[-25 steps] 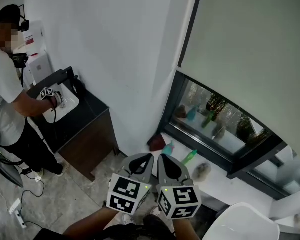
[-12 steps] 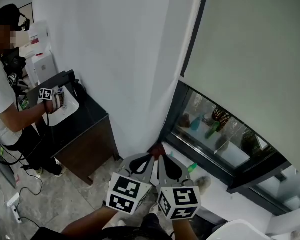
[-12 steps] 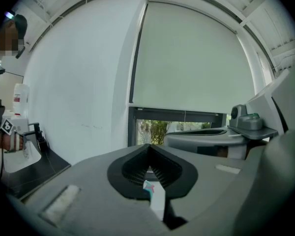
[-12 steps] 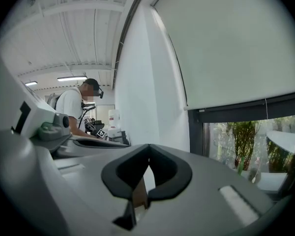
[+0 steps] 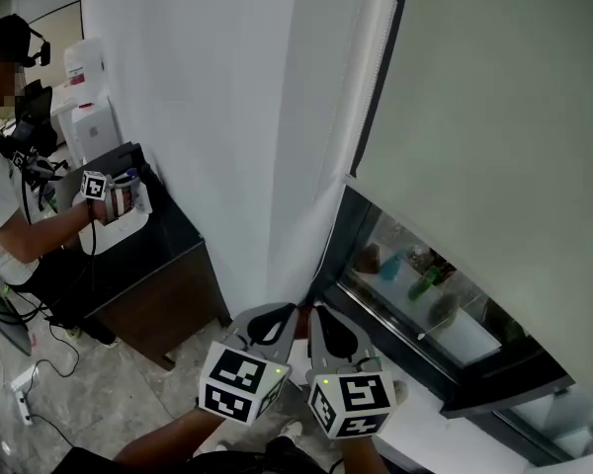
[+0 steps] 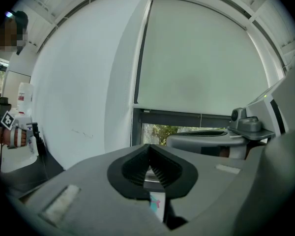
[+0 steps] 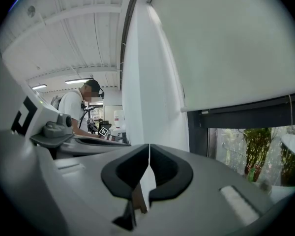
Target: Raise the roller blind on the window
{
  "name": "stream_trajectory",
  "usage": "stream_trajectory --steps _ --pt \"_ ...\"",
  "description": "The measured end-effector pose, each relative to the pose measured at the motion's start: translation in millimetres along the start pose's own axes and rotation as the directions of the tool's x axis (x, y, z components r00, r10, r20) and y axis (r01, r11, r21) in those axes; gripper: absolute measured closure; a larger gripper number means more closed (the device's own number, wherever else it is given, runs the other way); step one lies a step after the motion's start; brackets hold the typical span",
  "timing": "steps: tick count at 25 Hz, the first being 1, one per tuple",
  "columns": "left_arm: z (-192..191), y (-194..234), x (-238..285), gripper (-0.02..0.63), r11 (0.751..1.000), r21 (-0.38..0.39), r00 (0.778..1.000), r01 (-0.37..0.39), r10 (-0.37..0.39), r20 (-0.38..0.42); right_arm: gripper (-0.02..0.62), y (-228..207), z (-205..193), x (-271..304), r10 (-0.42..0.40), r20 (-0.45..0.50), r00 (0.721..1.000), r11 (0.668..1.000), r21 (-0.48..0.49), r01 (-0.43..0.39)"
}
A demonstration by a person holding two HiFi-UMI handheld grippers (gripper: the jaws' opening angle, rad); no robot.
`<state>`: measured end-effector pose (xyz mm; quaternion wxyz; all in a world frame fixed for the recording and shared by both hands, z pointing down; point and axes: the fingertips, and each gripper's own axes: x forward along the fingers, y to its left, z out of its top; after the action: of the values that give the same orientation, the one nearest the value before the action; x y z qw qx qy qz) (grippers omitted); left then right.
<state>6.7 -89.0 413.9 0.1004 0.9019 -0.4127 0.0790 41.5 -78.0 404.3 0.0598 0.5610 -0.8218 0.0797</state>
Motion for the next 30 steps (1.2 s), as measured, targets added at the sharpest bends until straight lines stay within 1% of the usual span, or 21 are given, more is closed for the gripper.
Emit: stream_trajectory --steps 3,8,14,18,20,23,28,30 --pt "9.5 3.4 16.7 0.611 1.000 -0.009 1.000 -0.021 0.022 0.017 0.597 -15.5 6.5 10.8 0.034 0.004 0.999 0.999 -0.018 -0.034" --pt "26.4 4.7 40.0 0.609 0.999 -0.013 0.998 -0.042 0.043 0.049 0.597 -39.5 12.3 30.8 0.109 -0.002 0.994 0.994 0.001 -0.109" --pt "51.6 18.6 47.7 0.609 0.997 -0.010 0.994 -0.078 0.078 0.071 0.593 -48.3 46.2 54.9 0.182 0.021 0.983 0.981 -0.071 -0.181" --pt "67.9 33.5 47.6 0.609 0.996 0.000 0.991 -0.090 0.089 0.095 0.592 -50.8 69.3 74.3 0.203 0.043 0.978 0.974 -0.107 -0.198" --pt "77.7 41.1 49.3 0.609 0.996 0.013 0.990 -0.088 0.086 0.110 0.591 -53.5 78.8 85.4 0.204 0.054 0.977 0.974 -0.110 -0.197" --pt "90.2 49.2 55.4 0.609 0.998 0.025 0.991 -0.064 0.061 0.119 0.583 -57.3 92.5 102.6 0.204 0.067 0.977 0.974 -0.108 -0.196" --pt "98.5 57.1 58.9 0.609 0.999 0.032 0.992 -0.031 0.027 0.124 0.550 -52.8 109.0 126.8 0.241 0.078 0.967 0.966 -0.114 -0.232" --pt "100.6 57.9 59.2 0.609 0.999 0.032 0.992 -0.014 0.010 0.128 0.548 -53.5 113.4 134.9 0.253 0.077 0.964 0.963 -0.120 -0.243"
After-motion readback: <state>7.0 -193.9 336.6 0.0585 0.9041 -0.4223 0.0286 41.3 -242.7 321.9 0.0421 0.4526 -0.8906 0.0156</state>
